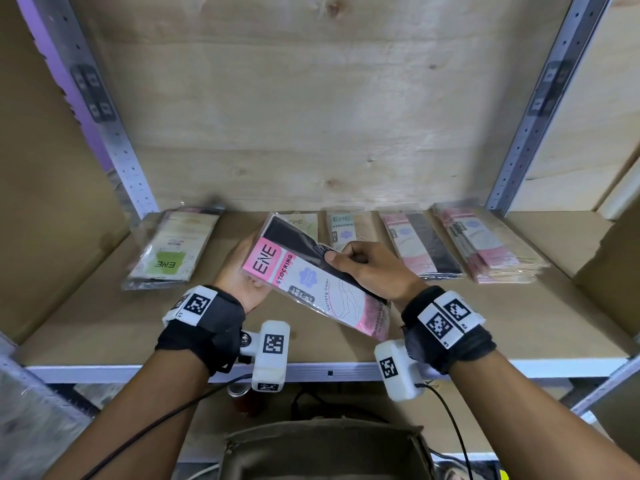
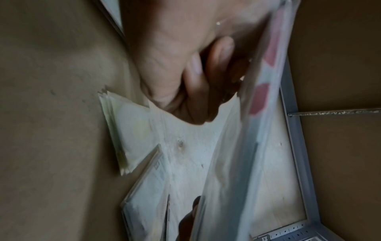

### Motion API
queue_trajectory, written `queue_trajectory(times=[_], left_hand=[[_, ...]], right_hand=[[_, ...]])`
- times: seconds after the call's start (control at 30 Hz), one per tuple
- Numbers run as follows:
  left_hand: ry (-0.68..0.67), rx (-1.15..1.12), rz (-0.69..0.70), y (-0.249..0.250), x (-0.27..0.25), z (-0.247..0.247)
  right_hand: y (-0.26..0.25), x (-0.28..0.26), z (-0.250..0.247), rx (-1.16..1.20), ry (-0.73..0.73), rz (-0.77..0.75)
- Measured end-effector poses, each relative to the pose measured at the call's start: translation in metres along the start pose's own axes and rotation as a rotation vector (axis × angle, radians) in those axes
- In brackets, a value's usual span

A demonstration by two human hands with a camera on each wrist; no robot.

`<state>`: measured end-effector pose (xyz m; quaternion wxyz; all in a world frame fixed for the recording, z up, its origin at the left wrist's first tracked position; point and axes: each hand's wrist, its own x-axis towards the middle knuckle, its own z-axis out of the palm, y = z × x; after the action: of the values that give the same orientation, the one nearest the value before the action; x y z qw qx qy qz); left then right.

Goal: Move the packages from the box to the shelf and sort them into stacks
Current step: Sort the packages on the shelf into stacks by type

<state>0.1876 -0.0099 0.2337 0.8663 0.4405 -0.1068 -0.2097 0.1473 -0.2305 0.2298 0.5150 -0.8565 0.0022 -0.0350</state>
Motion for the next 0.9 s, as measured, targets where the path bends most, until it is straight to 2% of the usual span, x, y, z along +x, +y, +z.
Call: queue_trajectory(times=[0.13,0.23,0.27,0.37,0.43,0.5,0.6,0.67,0.73,0.83,0.9], left_hand=[[0.001,-0.033,-0.055,-0.005,-0.003,0.001],[0.011,0.071,-0.023,-0.001,0.000,0.001],[0.062,0.086,-0.018,0.003,0.004,-0.001],[0.349,-0.076,-0.082,0.017,0.011,-0.008],[0.432,-0.069,-0.082,0.019,0.011,-0.008],[0.420,0.178,-0.079,0.009,0.012,0.001],[0.318,0.663,-0.057,-0.013,0.008,0.024],[0.272,0.944,0.026,-0.026,0.007,0.031],[0.346,1.079,0.132,-0.033,0.008,0.032],[0.491,1.142,0.226,-0.041,0.010,0.033],[0.537,1.164,0.271,-0.044,0.012,0.035]], right_hand=[[0.002,0.000,0.002,-0.065,0.020,0.001],[-0.001,-0.001,0.002,-0.066,0.018,0.017],[-0.003,-0.002,0.001,-0.040,0.021,0.024],[-0.008,-0.005,-0.002,0.093,0.031,0.073],[-0.014,-0.007,-0.003,0.252,0.046,0.127],[-0.017,-0.007,-0.002,0.425,0.084,0.167],[-0.020,-0.007,0.004,0.567,0.134,0.200],[-0.020,-0.003,0.008,0.600,0.171,0.205],[-0.017,0.002,0.014,0.480,0.220,0.187],[-0.013,0.004,0.024,-0.059,0.275,0.072],[-0.012,0.003,0.029,-0.195,0.320,0.006]])
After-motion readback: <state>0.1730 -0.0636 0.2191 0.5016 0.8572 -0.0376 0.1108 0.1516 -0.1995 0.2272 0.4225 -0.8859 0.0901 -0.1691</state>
